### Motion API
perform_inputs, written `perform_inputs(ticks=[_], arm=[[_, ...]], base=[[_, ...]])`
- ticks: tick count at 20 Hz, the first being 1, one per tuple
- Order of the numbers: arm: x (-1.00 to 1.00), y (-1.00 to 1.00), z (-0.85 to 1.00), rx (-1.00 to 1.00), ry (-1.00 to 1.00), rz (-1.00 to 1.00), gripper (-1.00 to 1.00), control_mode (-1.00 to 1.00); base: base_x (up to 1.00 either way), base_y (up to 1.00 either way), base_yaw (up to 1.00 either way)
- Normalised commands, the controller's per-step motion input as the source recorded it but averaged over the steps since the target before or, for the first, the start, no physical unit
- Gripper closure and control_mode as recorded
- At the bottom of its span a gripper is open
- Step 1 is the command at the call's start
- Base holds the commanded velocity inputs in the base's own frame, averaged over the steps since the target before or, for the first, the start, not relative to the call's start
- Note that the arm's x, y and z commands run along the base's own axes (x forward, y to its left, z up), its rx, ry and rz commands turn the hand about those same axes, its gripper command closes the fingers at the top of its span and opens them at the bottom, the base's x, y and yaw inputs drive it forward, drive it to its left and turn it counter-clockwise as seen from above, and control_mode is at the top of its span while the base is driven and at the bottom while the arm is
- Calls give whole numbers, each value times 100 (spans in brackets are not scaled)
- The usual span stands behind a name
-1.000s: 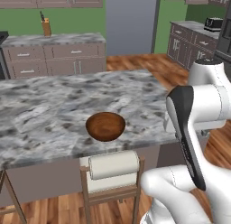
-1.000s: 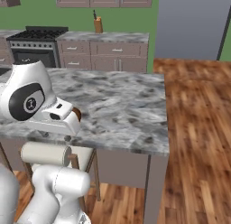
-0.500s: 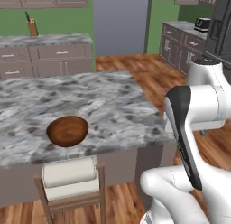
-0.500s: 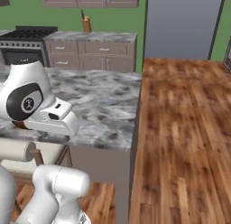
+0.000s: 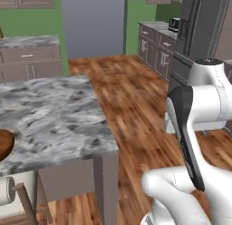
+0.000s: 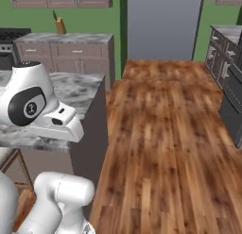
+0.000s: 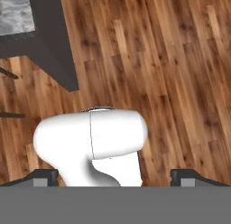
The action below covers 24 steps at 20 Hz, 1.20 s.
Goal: Pick up the bowls from the cabinet and place each bowl in front of a stool on the dining counter.
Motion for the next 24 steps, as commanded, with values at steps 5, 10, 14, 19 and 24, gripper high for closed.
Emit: perform_inputs(ticks=[5, 10, 14, 19, 24], arm=[[0, 0, 0, 0, 0, 0, -100, 100], [0, 0, 0, 0, 0, 0, -100, 100], [0, 0, 0, 0, 0, 0, -100, 100], [0, 0, 0, 0, 0, 0, -100, 100], [0, 0, 0, 0, 0, 0, -100, 100]], base=[[56, -100, -10], [85, -98, 7], [100, -85, 16], [100, -30, 9], [100, 8, 0]])
